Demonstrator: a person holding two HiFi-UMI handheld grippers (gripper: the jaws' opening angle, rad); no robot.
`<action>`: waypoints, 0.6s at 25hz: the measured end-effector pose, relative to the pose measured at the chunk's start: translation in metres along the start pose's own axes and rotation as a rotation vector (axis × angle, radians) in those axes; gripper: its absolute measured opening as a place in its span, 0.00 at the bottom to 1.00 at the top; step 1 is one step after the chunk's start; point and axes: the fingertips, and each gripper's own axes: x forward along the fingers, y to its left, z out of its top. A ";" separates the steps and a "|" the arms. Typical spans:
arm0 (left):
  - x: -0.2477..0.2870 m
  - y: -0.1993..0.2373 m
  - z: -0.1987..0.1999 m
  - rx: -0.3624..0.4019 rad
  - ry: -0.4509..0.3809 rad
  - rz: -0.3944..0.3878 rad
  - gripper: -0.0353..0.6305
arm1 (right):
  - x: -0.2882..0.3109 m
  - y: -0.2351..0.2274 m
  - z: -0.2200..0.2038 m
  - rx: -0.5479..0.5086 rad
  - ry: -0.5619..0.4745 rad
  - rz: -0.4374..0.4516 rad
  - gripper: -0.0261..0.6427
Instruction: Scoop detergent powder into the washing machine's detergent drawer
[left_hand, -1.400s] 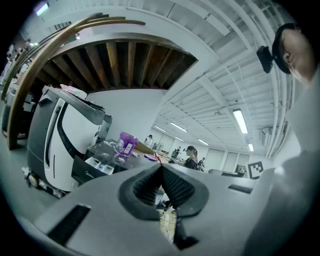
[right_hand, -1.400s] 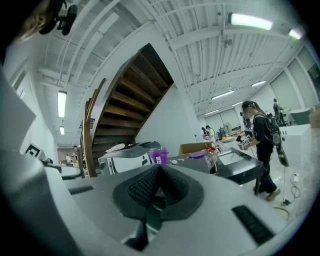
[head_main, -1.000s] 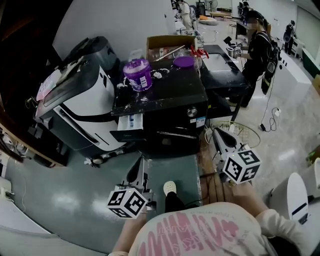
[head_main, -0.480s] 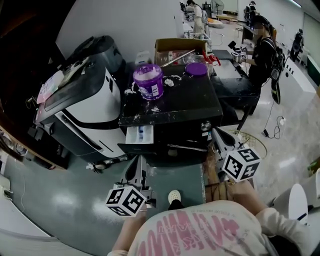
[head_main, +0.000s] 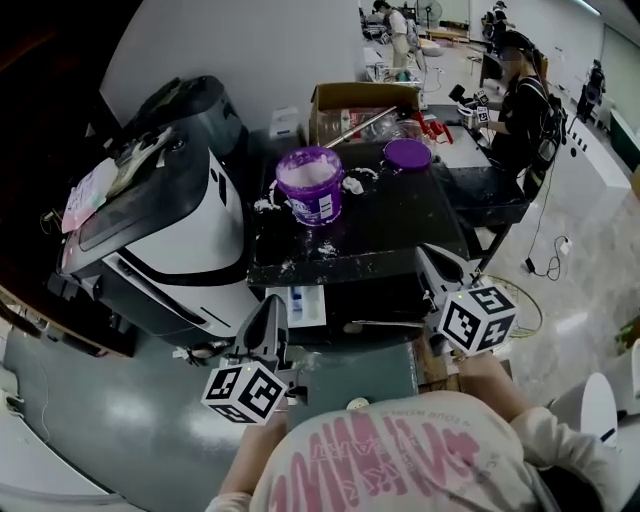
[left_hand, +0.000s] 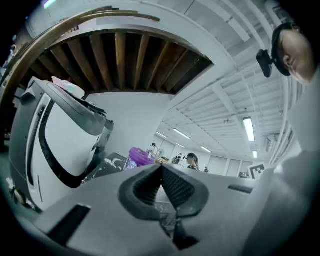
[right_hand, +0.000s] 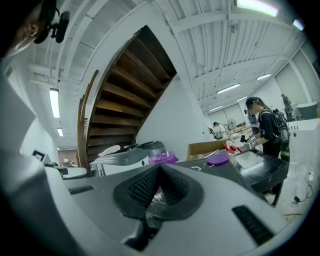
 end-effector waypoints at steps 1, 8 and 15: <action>0.006 0.005 0.003 0.001 0.001 -0.001 0.05 | 0.008 0.001 0.002 -0.001 -0.003 0.002 0.03; 0.043 0.031 0.022 0.019 0.011 -0.059 0.05 | 0.056 0.003 0.008 0.032 -0.027 0.003 0.03; 0.062 0.061 0.004 -0.018 0.041 -0.044 0.05 | 0.088 0.005 -0.023 0.027 0.062 0.014 0.03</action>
